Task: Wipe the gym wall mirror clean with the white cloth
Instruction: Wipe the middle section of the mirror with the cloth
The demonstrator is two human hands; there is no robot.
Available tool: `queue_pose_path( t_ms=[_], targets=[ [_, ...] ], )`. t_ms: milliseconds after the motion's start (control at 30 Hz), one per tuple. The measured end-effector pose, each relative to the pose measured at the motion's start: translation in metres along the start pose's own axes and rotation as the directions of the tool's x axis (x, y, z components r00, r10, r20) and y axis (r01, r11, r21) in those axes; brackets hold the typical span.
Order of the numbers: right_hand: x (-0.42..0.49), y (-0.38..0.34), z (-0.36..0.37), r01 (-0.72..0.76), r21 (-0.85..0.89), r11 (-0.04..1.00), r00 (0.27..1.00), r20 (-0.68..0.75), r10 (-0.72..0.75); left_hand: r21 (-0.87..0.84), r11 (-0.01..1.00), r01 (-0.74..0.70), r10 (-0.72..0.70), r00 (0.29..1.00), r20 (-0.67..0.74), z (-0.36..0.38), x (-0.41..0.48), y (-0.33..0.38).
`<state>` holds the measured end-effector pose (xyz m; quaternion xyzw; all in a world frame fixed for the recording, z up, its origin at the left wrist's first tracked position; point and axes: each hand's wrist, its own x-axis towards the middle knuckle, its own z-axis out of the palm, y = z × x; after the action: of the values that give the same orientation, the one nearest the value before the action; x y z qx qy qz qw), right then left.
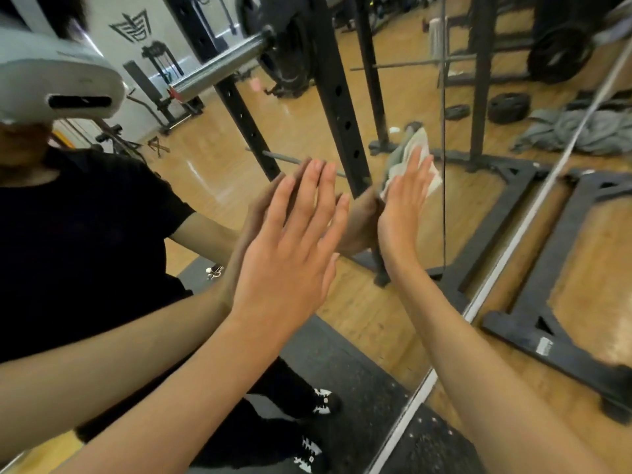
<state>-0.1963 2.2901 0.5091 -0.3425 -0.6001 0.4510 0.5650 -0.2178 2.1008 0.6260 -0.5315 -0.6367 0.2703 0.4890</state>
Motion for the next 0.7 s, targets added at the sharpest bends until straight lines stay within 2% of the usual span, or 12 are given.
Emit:
queue_pose_path(
  t_ms=[67, 133, 233, 267, 400, 500, 600, 700],
  targets=[
    [-0.047, 0.008, 0.001, 0.114, -0.026, 0.993, 0.989, 0.098, -0.111, -0.001, 1.000, 0.002, -0.002, 1.000, -0.010, 0.002, 0.001, -0.001],
    [-0.113, 0.034, 0.003, 0.109, -0.066, 0.992, 0.986, 0.134, -0.100, 0.004, 1.000, 0.005, -0.005, 1.000, -0.024, 0.003, 0.000, -0.001],
    [-0.184, 0.062, 0.007, -0.145, -0.028, 0.989, 0.979, 0.144, 0.148, 0.012, 1.000, -0.006, 0.006, 1.000, 0.009, 0.001, 0.000, -0.001],
    [-0.194, 0.066, 0.007, -0.178, -0.023, 0.984, 0.972, 0.153, 0.180, -0.013, 1.000, -0.004, 0.004, 1.000, 0.016, -0.002, 0.000, -0.002],
    [-0.196, 0.069, 0.002, -0.186, -0.040, 0.982, 0.962, 0.194, 0.190, -0.200, 0.977, -0.076, 0.092, 0.993, 0.070, -0.014, -0.003, -0.009],
    [-0.194, 0.067, -0.003, -0.172, -0.033, 0.985, 0.963, 0.207, 0.175, -0.259, 0.956, -0.134, 0.159, 0.984, 0.078, -0.022, -0.027, -0.013],
    [-0.191, 0.069, -0.007, -0.188, -0.051, 0.981, 0.954, 0.227, 0.195, -0.253, 0.962, -0.101, 0.130, 0.986, 0.101, -0.028, -0.063, -0.023],
    [-0.187, 0.062, -0.003, -0.193, -0.092, 0.977, 0.951, 0.230, 0.209, -0.209, 0.978, -0.011, 0.036, 0.993, 0.115, -0.030, -0.091, -0.036]
  ],
)
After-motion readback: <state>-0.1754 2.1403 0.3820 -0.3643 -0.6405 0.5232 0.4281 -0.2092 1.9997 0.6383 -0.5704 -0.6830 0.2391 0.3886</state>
